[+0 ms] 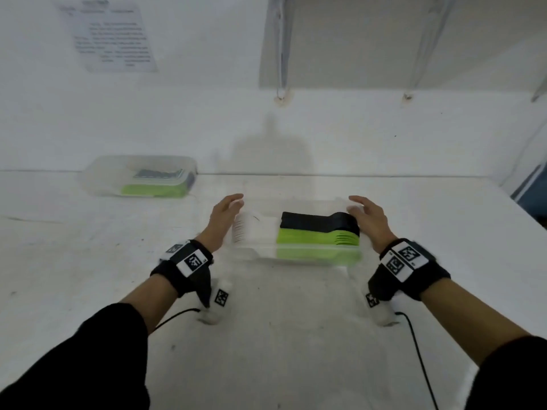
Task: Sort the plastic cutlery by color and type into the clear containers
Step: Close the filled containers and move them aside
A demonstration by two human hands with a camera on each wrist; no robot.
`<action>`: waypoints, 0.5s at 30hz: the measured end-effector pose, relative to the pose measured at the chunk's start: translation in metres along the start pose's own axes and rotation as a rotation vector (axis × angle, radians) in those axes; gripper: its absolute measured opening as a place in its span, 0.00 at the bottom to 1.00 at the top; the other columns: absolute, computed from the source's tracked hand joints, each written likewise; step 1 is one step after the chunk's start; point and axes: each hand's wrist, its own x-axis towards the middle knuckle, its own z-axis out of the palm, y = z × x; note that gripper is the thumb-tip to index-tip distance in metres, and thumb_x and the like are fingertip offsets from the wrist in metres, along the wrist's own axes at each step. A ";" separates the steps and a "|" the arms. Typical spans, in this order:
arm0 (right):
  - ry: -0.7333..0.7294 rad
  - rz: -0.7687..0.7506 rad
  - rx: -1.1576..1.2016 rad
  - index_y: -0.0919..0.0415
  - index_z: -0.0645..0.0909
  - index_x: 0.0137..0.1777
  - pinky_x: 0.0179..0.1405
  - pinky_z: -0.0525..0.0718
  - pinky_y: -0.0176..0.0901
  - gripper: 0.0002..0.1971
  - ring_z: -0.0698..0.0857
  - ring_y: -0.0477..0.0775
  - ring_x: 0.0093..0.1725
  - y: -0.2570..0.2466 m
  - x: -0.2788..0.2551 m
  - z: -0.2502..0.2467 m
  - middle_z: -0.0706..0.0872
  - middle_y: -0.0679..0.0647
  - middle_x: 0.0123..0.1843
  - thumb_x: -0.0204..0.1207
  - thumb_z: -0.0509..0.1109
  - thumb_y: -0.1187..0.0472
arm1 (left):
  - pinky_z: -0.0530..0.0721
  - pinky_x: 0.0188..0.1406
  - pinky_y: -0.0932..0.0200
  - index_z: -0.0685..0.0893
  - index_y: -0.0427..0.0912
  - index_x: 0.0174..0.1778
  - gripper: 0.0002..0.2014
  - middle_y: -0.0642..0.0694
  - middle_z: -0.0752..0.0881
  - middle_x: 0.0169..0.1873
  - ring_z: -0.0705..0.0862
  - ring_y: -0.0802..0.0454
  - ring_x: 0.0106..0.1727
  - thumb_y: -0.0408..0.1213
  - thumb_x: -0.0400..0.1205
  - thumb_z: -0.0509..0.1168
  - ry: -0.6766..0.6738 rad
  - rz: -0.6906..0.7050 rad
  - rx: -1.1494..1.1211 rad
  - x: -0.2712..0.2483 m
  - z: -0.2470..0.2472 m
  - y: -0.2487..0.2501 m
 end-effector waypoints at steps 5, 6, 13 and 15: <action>-0.010 -0.017 0.071 0.52 0.80 0.63 0.61 0.76 0.45 0.15 0.77 0.52 0.53 0.001 -0.027 -0.016 0.80 0.54 0.53 0.77 0.67 0.61 | 0.73 0.46 0.66 0.77 0.45 0.61 0.10 0.45 0.79 0.55 0.77 0.53 0.54 0.34 0.84 0.59 -0.043 0.009 -0.011 -0.035 -0.003 0.011; -0.021 -0.006 0.078 0.52 0.80 0.62 0.61 0.77 0.46 0.15 0.77 0.52 0.53 0.003 -0.035 -0.019 0.80 0.54 0.53 0.76 0.67 0.61 | 0.73 0.46 0.67 0.77 0.45 0.61 0.10 0.46 0.79 0.53 0.77 0.54 0.53 0.33 0.85 0.59 -0.052 -0.005 -0.024 -0.043 -0.004 0.010; -0.096 0.037 0.054 0.49 0.79 0.60 0.67 0.77 0.54 0.15 0.78 0.59 0.64 0.024 -0.089 -0.026 0.82 0.59 0.63 0.74 0.69 0.60 | 0.74 0.48 0.66 0.77 0.44 0.59 0.10 0.51 0.80 0.48 0.77 0.53 0.53 0.33 0.83 0.61 -0.060 -0.068 -0.037 -0.097 -0.014 -0.010; -0.126 0.062 0.040 0.49 0.78 0.61 0.65 0.78 0.51 0.15 0.78 0.58 0.65 0.028 -0.101 -0.027 0.82 0.59 0.62 0.74 0.69 0.60 | 0.75 0.53 0.63 0.78 0.46 0.60 0.14 0.48 0.80 0.52 0.77 0.51 0.56 0.39 0.79 0.66 -0.076 -0.081 -0.009 -0.111 -0.018 -0.019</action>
